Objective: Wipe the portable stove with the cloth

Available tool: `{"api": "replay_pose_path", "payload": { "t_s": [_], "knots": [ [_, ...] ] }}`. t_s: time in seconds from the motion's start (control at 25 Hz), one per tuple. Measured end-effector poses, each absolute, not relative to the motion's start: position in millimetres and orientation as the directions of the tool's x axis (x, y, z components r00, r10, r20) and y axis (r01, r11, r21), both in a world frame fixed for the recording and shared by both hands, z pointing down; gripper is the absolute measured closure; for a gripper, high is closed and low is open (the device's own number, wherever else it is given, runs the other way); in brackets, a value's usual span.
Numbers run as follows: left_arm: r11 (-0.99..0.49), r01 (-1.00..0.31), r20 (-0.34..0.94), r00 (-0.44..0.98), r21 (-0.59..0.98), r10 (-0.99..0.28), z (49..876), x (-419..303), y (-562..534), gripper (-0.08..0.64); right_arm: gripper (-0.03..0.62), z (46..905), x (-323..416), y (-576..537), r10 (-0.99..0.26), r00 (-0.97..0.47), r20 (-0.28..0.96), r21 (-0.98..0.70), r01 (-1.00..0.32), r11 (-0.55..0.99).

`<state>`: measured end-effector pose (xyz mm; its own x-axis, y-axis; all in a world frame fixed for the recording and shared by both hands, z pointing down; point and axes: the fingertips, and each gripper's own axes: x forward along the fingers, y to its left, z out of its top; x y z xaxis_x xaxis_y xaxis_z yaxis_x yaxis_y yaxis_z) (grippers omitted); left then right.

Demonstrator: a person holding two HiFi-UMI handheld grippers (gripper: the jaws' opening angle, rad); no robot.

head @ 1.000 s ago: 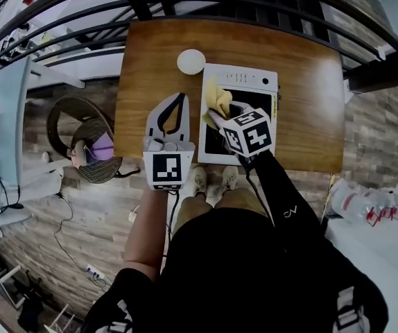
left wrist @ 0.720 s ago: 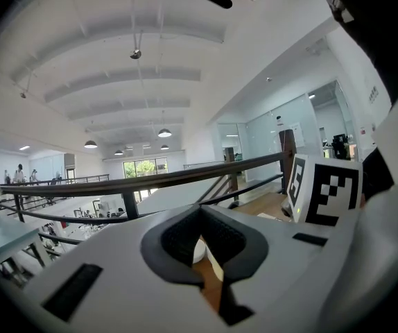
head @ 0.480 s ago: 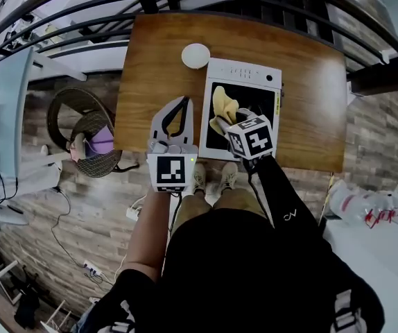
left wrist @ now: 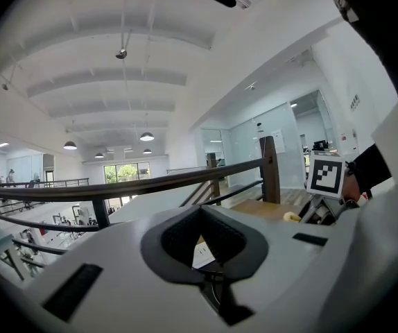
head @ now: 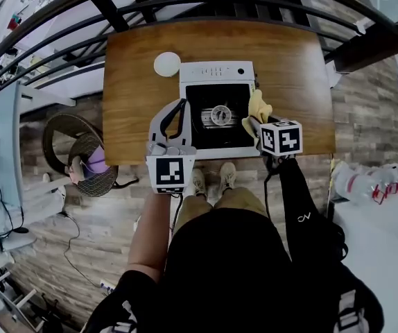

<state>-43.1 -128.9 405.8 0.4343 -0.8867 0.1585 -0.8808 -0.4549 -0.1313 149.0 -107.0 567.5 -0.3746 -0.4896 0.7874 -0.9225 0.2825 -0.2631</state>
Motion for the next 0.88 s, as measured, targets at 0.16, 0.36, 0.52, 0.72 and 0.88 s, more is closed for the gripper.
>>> {"api": "replay_pose_path", "payload": {
  "t_s": [0.16, 0.36, 0.52, 0.72, 0.88],
  "knots": [
    [-0.459, -0.878, 0.157, 0.438, -0.138, -0.885, 404, -43, -125, 0.552, 0.469, 554, 134, -103, -0.501, -0.41, 0.762, -0.291, -0.908, 0.301],
    [-0.425, -0.893, 0.162, 0.402, -0.148, -0.901, 402, -61, -117, 0.552, 0.469, 536, 49, -88, -0.423, -0.543, 0.726, -0.345, -0.819, 0.459],
    [-0.395, -0.904, 0.17, 0.368, -0.162, -0.914, 403, -80, -104, 0.553, 0.469, 538, -23, -60, -0.307, -0.635, 0.709, -0.396, -0.719, 0.572],
    [-0.367, -0.917, 0.185, 0.337, -0.155, -0.923, 406, -106, -88, 0.552, 0.469, 565, -72, -29, -0.187, -0.646, 0.74, -0.416, -0.659, 0.627],
    [-0.389, -0.909, 0.196, 0.359, -0.147, -0.913, 413, -107, -85, 0.552, 0.469, 570, -65, -27, -0.206, -0.626, 0.752, -0.4, -0.682, 0.612]
  ]
}}
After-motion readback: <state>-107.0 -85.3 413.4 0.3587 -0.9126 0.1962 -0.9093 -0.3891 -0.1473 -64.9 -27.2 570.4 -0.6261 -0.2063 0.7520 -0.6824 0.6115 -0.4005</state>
